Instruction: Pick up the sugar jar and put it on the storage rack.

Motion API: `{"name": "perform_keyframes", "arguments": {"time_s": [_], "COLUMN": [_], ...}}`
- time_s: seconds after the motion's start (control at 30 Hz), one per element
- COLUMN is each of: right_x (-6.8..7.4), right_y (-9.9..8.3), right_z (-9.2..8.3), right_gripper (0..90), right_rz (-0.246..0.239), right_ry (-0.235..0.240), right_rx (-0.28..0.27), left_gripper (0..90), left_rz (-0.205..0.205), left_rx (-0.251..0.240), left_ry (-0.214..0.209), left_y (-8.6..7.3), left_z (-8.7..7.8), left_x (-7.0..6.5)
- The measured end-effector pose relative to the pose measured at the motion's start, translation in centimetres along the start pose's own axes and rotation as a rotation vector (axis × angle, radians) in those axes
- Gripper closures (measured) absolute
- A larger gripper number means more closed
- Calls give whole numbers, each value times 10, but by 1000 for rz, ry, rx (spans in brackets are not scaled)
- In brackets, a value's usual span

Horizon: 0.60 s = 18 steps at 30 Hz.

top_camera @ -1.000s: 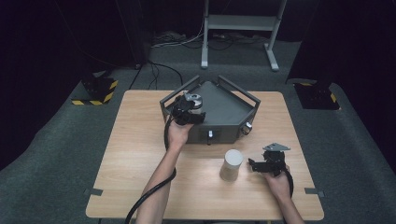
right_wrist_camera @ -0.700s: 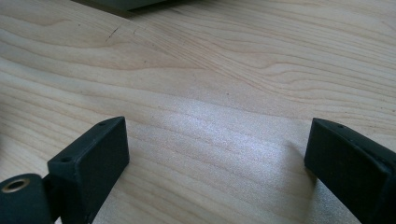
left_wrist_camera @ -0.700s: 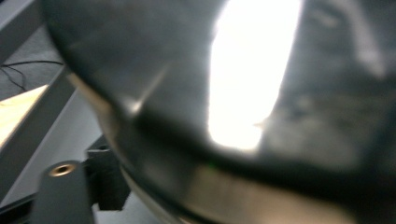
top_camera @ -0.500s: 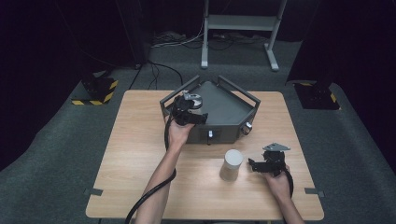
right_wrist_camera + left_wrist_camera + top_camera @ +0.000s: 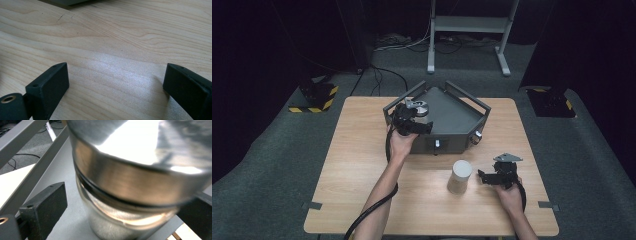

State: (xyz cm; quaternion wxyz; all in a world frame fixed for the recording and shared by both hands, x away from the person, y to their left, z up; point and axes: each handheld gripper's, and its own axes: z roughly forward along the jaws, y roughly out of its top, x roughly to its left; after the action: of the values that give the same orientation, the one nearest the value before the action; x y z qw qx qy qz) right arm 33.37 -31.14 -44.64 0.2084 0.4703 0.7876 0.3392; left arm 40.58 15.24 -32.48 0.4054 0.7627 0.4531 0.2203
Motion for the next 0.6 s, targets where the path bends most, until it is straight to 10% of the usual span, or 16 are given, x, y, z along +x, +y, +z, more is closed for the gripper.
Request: {"name": "perform_keyframes", "arguments": {"time_s": [0.6], "right_x": [0], "right_y": [0], "right_z": [0], "right_gripper": [62], "right_rz": [1], "right_ry": [0], "right_rx": [0], "left_gripper": [52], "left_rz": [50], "left_rx": [-40], "left_ry": [14], "left_y": [-19], "left_z": [-31], "left_x": [-9]}}
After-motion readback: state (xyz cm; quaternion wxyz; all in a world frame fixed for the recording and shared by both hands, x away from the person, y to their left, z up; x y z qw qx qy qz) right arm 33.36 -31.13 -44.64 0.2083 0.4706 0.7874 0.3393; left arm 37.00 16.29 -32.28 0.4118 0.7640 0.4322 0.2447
